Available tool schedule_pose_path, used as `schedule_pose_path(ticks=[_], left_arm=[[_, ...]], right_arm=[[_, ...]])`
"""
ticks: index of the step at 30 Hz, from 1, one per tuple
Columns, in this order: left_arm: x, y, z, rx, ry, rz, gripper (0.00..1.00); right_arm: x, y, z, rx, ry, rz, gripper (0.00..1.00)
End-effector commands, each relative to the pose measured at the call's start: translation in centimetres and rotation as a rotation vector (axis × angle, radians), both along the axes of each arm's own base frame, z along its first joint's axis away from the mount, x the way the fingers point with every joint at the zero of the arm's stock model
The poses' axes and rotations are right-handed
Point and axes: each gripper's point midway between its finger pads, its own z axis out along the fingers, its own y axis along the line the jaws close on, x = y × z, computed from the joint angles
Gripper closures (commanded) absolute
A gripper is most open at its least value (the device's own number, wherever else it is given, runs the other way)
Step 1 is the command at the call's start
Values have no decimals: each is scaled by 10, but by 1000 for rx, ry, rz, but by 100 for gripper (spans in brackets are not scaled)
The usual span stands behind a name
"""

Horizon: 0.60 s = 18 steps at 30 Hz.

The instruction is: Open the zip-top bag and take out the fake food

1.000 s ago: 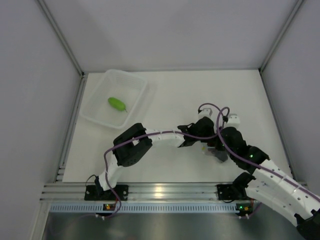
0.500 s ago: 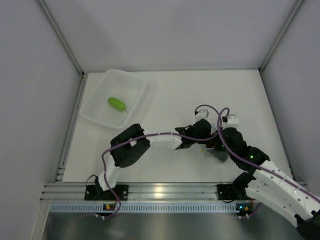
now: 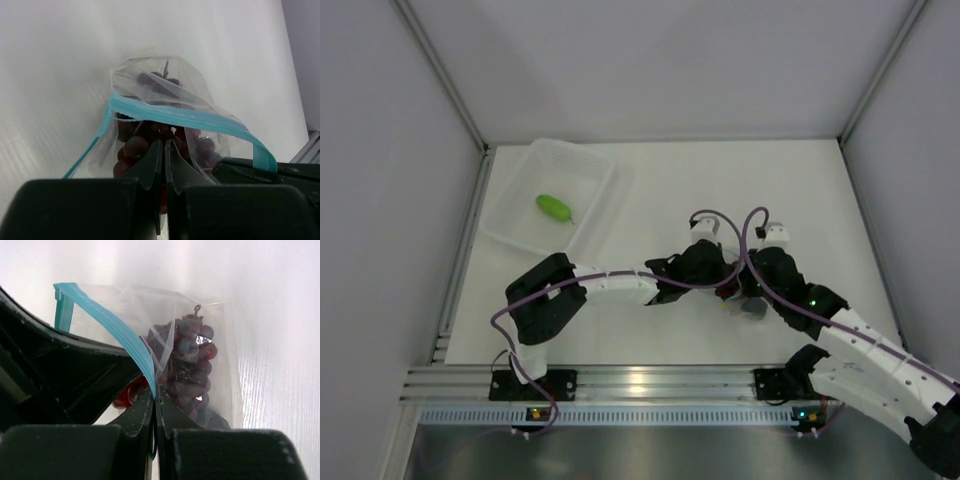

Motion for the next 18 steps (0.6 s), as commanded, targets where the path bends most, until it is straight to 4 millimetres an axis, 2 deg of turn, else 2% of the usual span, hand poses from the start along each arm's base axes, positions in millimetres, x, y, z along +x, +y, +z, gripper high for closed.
schedule_pose_path(ticks=[1, 12, 18], left_arm=[[3, -4, 48, -126, -68, -2, 100], [0, 13, 87, -174, -124, 6, 100], [3, 17, 94, -184, -131, 11, 100]], right_arm=[[19, 7, 30, 33, -85, -27, 100], [25, 0, 17, -34, -60, -60, 100], [22, 9, 21, 7, -75, -17, 100]])
